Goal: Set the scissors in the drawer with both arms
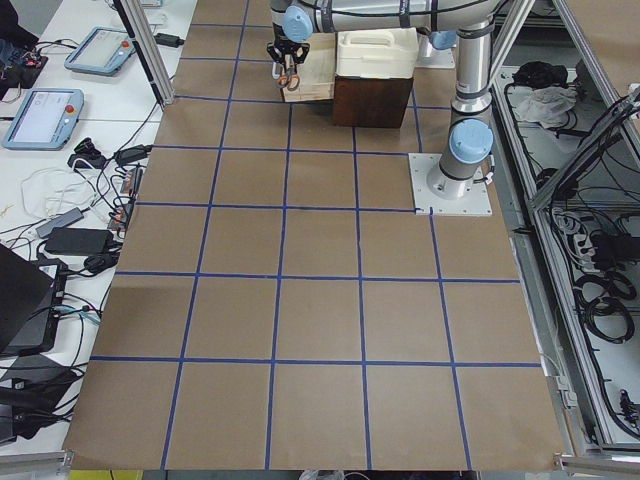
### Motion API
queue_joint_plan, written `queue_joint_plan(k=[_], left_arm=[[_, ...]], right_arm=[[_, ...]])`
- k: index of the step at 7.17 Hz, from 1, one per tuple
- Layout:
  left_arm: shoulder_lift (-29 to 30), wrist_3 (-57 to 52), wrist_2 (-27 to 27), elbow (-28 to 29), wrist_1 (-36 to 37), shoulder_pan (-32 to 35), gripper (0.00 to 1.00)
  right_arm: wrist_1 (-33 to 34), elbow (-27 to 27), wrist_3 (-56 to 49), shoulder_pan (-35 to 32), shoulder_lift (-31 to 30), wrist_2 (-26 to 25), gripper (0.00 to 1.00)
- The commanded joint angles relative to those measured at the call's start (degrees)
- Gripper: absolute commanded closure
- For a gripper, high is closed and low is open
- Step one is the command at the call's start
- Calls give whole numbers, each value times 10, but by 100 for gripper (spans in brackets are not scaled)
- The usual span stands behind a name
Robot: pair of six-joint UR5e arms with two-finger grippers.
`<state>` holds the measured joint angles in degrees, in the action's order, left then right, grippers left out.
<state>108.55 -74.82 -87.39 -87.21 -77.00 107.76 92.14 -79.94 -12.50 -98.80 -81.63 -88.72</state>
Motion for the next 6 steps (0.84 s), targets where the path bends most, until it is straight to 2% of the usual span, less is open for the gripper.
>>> queue_joint_plan(k=[1,2,6], left_arm=[[-1,9,9,-12,3,25,100],[-3,9,24,-12,4,29,100],[2,70,26,-13,8,57,100]], right_arm=[[-2,-6,68,0,-4,1,0],[-4,-6,68,2,-5,-1,0],[-6,-7,70,15,-20,-8,0]])
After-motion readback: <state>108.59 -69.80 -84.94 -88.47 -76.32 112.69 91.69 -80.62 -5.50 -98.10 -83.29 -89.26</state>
